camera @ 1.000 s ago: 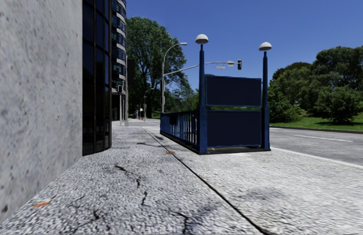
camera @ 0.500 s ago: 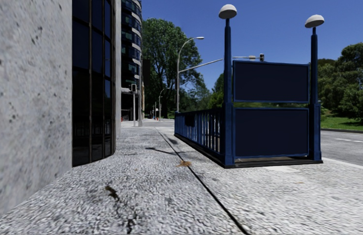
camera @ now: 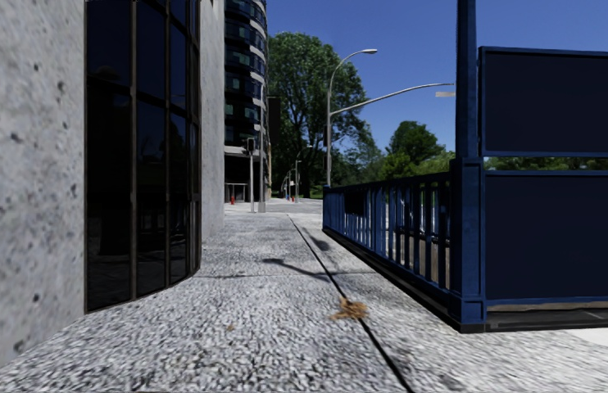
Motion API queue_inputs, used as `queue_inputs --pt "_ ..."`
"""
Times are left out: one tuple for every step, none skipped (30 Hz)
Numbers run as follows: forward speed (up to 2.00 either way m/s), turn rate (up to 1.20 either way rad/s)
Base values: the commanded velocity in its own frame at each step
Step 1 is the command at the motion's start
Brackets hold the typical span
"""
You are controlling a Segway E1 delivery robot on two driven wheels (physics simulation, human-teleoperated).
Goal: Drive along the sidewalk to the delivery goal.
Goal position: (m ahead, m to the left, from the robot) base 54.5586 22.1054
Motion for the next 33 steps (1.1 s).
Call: queue_inputs --pt "2.00 0.24" --pt "2.00 0.18" --pt "2.00 0.07" --pt "2.00 0.07" --pt "2.00 0.00" --pt "2.00 0.00" --pt "2.00 0.00" --pt "2.00 0.00" --pt "2.00 0.00" --pt "2.00 0.00" --pt "2.00 0.00" --pt "2.00 0.00" --pt "2.00 0.00" --pt "2.00 0.00" --pt "2.00 0.00" --pt "2.00 0.00" --pt "2.00 0.00" --pt "2.00 0.00" --pt "2.00 0.12" --pt "2.00 0.18" --pt "2.00 0.18" --pt "2.00 0.20" --pt "2.00 0.21" --pt "2.00 0.21" --pt "2.00 0.21" --pt "2.00 0.21" --pt "2.00 0.23" --pt "2.00 0.24" --pt "2.00 0.24" --pt "2.00 0.25" --pt "2.00 0.26" --pt "2.00 0.26" --pt "2.00 0.26"
